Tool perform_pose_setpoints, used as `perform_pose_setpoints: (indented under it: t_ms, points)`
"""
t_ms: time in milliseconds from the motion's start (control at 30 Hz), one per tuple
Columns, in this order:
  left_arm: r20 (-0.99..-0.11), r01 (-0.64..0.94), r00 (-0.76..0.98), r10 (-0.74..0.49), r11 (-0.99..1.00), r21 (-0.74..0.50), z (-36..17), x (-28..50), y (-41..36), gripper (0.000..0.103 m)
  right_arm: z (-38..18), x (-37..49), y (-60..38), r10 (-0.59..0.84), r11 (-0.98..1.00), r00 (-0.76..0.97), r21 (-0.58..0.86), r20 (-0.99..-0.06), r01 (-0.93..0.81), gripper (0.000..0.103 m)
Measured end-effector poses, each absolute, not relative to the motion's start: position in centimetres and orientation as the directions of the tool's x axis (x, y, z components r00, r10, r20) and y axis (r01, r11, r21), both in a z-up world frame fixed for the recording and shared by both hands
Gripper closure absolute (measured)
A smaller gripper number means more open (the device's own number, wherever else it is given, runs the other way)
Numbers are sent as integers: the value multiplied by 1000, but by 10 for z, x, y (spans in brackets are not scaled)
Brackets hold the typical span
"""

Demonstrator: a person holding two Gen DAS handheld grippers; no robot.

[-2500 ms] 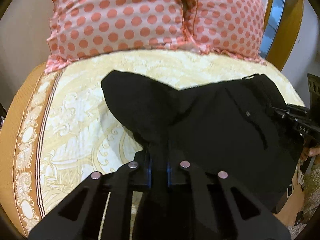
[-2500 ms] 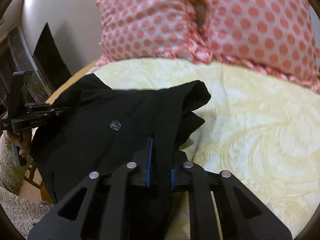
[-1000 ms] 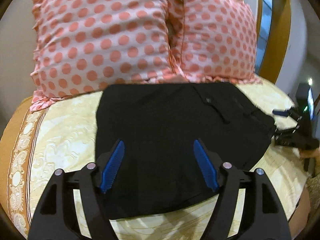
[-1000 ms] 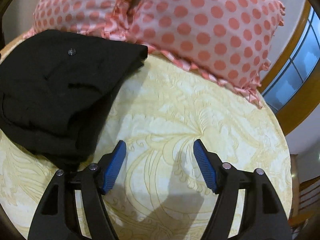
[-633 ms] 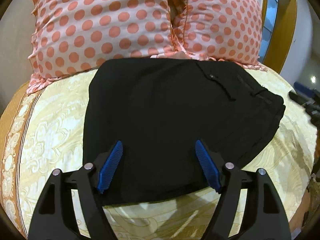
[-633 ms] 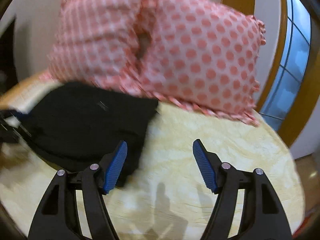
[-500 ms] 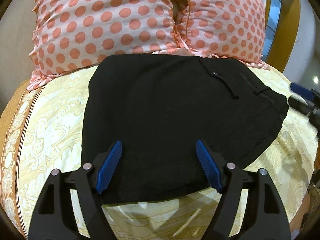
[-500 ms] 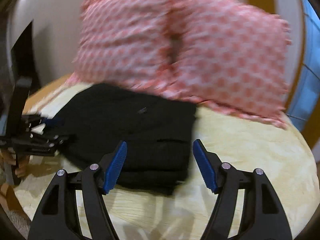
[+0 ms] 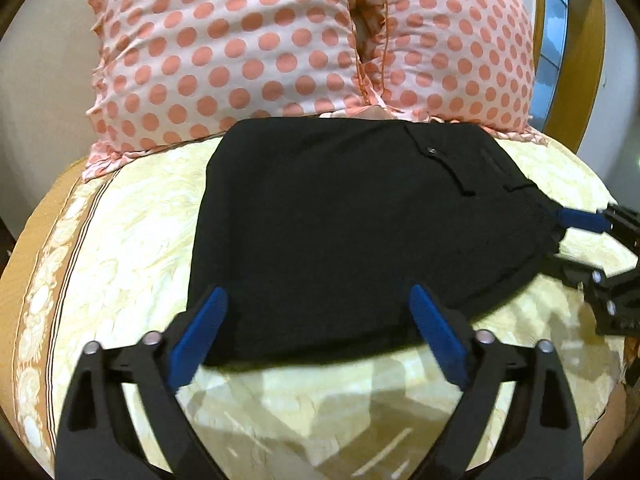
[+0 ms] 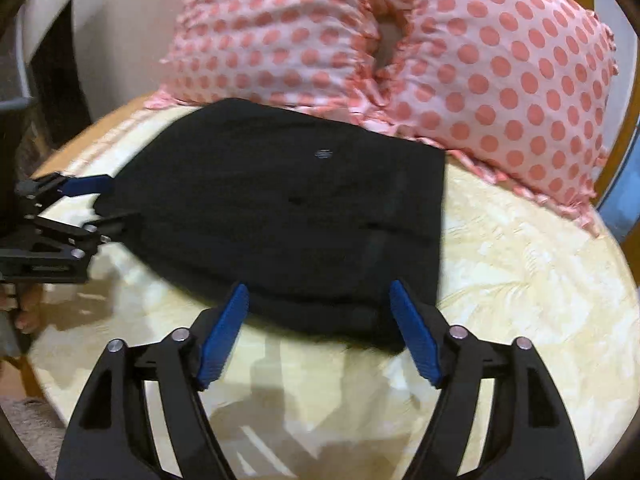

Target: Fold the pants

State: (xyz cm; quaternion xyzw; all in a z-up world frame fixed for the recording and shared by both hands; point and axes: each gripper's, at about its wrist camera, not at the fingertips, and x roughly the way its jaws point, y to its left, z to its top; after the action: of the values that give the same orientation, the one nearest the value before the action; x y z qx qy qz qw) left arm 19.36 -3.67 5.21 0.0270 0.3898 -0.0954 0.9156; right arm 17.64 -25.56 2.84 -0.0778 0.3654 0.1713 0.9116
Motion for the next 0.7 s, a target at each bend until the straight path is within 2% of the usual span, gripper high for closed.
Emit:
perform_pose_setpoints:
  t_ms: [167,267,367,467,700]
  points:
    - [-756,196,640,-142,980,-18,44,201,-43,8,19,181,-247,193,935,649,-63,-735,-350,20]
    - [-734,179,661,-156,983,-48,53,187,-36,8,29,166,-253,223,948,669,-3,-709,-319,20]
    - [-707,161,693,-140,986,-37,62,164,-31,4,35,138,-258,248,957,711,54,-657,-284,4]
    - [-687,121,718,-108,992,-31,65,135,-24,2,28,114,-256,276,957,723,111,-633,-269,3]
    - [-659,-1,752,3,1000,3,55,83,-12,2,1,89,-241,246,969,736,177,-631,-171,3]
